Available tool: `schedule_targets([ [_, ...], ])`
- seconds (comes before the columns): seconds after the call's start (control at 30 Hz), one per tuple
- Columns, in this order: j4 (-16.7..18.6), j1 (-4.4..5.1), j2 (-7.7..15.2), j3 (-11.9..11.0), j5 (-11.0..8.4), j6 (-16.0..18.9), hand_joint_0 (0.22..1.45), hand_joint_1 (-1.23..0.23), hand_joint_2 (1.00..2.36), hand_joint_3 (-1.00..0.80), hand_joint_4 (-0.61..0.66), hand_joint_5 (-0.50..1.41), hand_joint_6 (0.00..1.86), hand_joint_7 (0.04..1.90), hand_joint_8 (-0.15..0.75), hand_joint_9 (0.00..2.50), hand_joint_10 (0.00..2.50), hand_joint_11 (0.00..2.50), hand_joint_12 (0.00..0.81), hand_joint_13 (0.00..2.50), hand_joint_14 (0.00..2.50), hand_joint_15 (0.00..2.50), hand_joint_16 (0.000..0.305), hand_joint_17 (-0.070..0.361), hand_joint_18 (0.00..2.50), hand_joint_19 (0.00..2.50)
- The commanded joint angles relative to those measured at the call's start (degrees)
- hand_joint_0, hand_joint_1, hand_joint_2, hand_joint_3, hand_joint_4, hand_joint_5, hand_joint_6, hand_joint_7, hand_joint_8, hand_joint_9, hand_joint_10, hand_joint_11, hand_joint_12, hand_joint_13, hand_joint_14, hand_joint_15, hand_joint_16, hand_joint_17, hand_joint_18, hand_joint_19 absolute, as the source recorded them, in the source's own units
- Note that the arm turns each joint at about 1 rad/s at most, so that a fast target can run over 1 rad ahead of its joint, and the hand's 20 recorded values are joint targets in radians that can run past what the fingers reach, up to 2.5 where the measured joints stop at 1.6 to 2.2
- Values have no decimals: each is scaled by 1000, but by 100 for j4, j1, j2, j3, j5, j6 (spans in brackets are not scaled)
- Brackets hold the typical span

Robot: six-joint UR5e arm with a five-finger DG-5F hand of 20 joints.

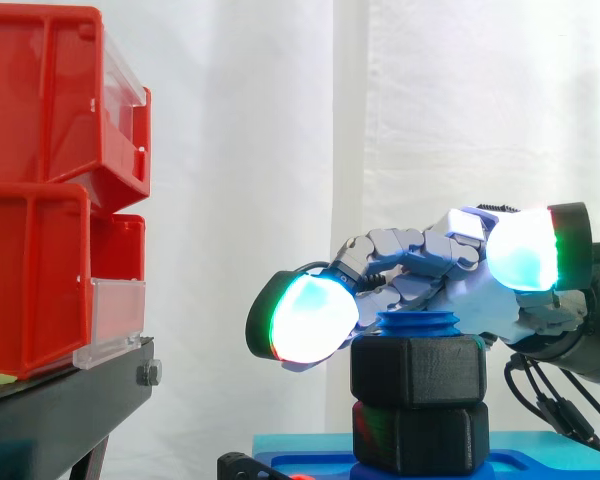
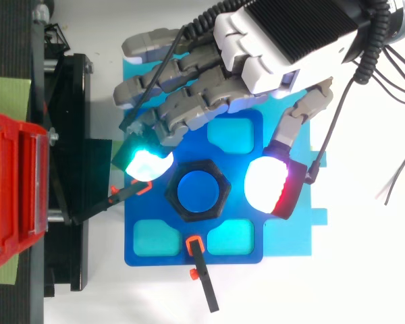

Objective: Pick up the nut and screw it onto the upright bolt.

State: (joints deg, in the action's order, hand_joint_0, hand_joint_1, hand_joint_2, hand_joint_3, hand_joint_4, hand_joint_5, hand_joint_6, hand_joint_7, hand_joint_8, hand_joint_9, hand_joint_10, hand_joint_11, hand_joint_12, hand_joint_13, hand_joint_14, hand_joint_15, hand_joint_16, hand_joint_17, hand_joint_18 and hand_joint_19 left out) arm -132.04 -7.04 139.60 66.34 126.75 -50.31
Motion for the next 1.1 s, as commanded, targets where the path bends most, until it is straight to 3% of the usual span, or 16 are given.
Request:
schedule_targets([
  [0.0,20,0,41,10,-1,-14,419,-211,1000,-500,136,-197,501,614,239,450,0,0,349,206,0,0,44,99,0,0],
  [0.17,-15,0,41,28,-1,-31,393,-144,1000,-500,143,-195,501,619,246,424,0,0,369,181,0,0,48,108,0,0],
  [0.5,20,18,41,116,-45,-31,367,-149,1000,-500,154,-193,501,629,247,328,0,0,380,112,0,0,51,116,0,0],
  [0.8,38,9,41,116,-45,-31,383,-146,1000,-500,256,-126,503,1022,273,403,0,0,372,150,0,0,49,110,0,0],
  [1.07,143,-17,50,116,-19,-14,395,-158,1000,-500,257,-70,502,1244,283,516,0,0,359,222,0,0,46,103,0,0],
])
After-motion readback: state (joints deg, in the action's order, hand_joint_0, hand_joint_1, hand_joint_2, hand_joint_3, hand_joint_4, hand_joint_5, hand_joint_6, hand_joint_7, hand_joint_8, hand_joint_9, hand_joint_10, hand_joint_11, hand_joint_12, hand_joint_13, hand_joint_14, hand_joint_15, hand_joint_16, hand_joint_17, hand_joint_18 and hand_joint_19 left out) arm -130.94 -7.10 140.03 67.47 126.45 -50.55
